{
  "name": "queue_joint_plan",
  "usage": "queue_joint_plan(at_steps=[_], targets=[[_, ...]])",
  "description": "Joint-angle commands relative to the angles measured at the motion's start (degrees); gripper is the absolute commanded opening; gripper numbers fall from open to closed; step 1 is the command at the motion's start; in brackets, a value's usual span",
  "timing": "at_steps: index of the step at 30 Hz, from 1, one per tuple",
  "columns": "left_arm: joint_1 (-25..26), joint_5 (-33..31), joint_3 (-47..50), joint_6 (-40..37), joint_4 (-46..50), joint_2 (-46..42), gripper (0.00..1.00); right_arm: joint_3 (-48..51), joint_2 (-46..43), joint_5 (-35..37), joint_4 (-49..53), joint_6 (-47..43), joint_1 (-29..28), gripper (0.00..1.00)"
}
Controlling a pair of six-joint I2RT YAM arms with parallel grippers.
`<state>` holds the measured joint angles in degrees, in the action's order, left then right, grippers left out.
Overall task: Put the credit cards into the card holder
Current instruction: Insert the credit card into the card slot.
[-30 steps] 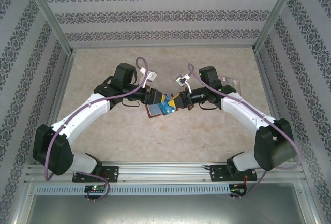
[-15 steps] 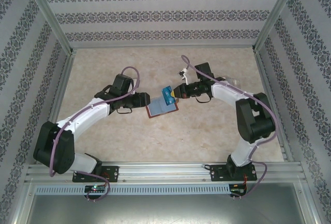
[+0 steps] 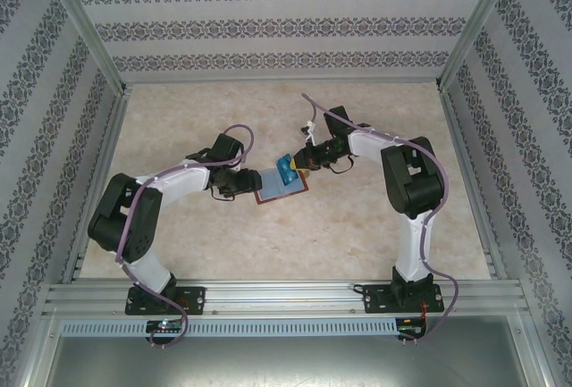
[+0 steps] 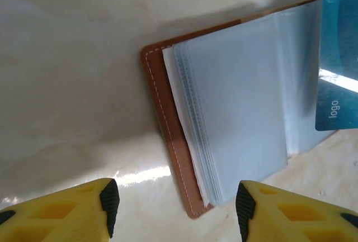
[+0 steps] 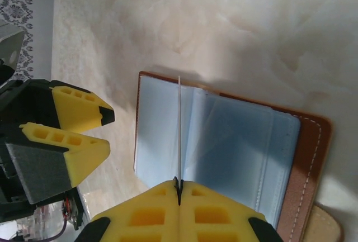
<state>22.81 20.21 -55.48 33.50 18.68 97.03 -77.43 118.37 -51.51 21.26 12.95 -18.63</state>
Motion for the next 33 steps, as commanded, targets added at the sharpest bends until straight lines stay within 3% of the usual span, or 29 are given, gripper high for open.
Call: queue_joint_plan(at_steps=[1,8,22,33], targets=[[0.1,0.9,-1.4,0.1,-0.4,1.8,0.58,-1.1,2.2,-1.7,2.8,-1.4,-0.9,0.00],[0.2,1.5,-2.6,0.6,-1.9,5.5,0.54,1.3,3.7,-3.6,-1.7,1.8,-1.9,0.00],[0.1,1.5,-3.2,1.7,-3.0,8.9,0.33,4.6,4.6,-5.0,-9.5,8.9,-4.9,0.00],[0.1,0.4,-2.9,2.4,-3.4,9.7,0.31,10.3,2.1,-3.0,-19.2,16.2,-7.0,0.00]])
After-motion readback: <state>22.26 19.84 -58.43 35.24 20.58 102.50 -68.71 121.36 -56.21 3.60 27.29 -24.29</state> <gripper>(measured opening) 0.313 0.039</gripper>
